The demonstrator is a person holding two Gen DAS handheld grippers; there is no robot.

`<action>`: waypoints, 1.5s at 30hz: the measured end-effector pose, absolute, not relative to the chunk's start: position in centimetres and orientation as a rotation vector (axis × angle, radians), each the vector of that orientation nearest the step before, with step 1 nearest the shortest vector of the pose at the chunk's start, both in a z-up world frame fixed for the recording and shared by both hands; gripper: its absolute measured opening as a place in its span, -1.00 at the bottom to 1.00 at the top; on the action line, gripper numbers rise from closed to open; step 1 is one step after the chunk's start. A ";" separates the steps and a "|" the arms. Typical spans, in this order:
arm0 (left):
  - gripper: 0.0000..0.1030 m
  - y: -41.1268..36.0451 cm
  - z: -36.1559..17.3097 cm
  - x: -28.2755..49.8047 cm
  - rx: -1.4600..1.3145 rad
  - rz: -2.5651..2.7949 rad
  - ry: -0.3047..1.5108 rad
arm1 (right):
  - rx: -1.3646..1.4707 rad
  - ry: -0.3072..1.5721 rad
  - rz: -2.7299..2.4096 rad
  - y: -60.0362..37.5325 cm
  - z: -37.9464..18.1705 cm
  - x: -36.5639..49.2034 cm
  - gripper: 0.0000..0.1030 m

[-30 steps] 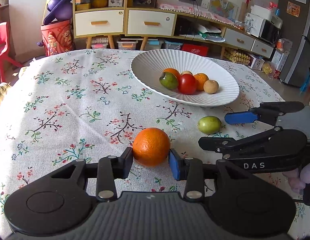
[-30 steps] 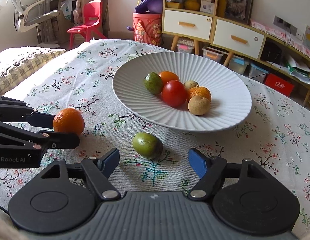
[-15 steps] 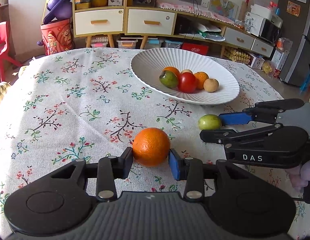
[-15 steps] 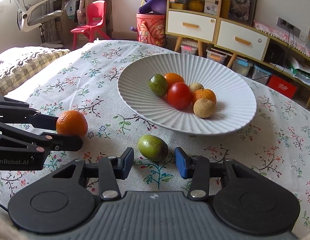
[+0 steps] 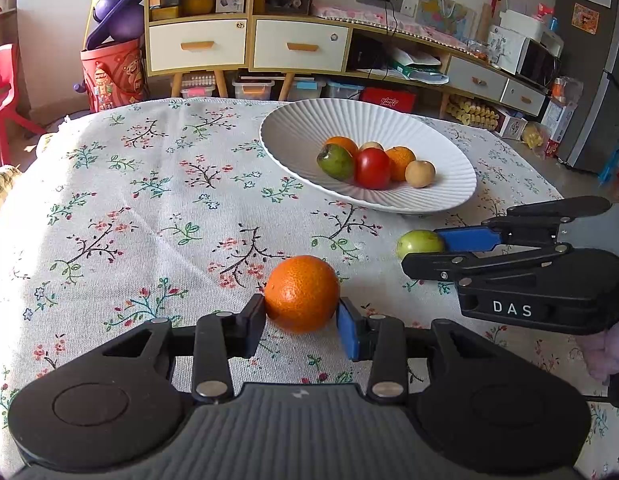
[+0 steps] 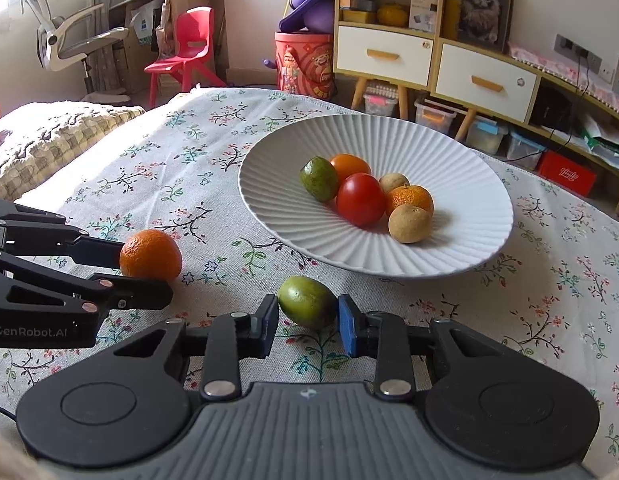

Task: Organize fruits
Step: 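Carry the orange and green fruit into the white bowl and open both grippers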

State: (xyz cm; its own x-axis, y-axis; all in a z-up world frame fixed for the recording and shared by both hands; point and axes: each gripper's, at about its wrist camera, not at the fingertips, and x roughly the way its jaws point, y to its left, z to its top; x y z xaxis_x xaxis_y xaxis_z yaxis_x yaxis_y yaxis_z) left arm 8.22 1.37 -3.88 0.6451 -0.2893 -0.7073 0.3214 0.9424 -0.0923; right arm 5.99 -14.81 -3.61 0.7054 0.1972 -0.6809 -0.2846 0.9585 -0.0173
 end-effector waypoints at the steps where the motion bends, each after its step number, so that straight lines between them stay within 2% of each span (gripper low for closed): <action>1: -0.53 1.3 -3.8 8.2 0.043 -0.349 0.796 | -0.124 0.739 0.273 -14.8 -3.5 5.9 -0.44; 25: -0.53 -0.7 -1.2 9.6 0.029 -0.374 0.725 | -0.059 0.659 0.269 -16.2 -0.6 5.4 -0.44; 45: -0.53 -4.1 -0.9 12.6 0.030 -0.379 0.709 | -0.039 0.627 0.097 -19.8 -0.7 8.1 -0.44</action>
State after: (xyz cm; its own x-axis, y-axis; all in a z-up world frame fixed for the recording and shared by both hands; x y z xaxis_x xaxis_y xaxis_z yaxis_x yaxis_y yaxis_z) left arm 12.64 -4.14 -0.93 0.6939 -0.3293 -0.6404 0.3498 0.9315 -0.1000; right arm 8.05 -19.77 -0.69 0.8057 0.0786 -0.5871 -0.1025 0.9947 -0.0075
